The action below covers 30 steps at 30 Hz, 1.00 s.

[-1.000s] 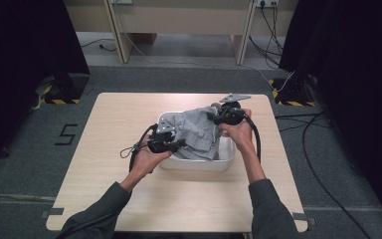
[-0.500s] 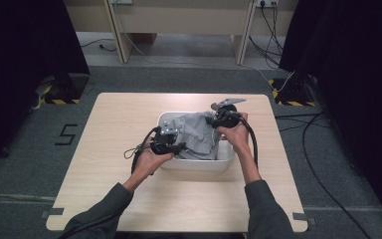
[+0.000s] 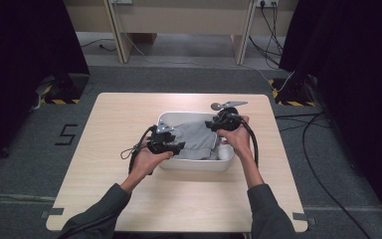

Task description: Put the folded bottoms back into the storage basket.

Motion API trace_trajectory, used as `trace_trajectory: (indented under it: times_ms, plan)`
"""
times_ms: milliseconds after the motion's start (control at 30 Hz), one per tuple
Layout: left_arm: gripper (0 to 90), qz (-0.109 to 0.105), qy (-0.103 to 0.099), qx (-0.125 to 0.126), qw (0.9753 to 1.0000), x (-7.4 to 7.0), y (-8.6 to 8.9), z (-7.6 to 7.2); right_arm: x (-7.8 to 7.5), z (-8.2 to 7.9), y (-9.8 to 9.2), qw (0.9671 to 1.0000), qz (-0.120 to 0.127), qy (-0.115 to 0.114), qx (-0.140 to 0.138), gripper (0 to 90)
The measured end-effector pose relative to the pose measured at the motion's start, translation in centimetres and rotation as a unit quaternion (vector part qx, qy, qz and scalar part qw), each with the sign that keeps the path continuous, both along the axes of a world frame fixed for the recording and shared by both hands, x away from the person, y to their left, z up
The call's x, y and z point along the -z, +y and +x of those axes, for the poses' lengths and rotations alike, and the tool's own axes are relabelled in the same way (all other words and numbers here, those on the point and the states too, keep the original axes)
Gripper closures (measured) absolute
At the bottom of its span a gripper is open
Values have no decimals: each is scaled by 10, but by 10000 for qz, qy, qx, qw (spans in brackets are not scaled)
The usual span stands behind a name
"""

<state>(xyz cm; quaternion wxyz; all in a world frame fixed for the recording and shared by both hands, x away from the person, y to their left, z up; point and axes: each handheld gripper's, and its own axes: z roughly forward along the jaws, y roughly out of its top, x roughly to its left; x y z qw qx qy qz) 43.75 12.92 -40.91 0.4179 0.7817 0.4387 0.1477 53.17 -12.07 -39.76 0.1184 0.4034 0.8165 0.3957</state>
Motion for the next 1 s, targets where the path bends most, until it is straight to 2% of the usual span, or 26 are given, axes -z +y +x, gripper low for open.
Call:
trace_trajectory:
  times_ms: [600,700,800,1000]
  plan:
    - [468,-297,-54,12,9995,-11,12,-12,-18,-23,-4,9992,236,-279,-183,527]
    - [446,-435,51,28,9990,-13,12,-13,-20,-27,-3,9991,265,-276,-193,520]
    - [403,-561,48,96,9984,-14,13,-15,-21,-30,-4,9988,282,-307,-238,512]
    - [314,-570,11,98,9983,-17,16,-18,-24,-37,-7,9985,373,-334,-229,486]
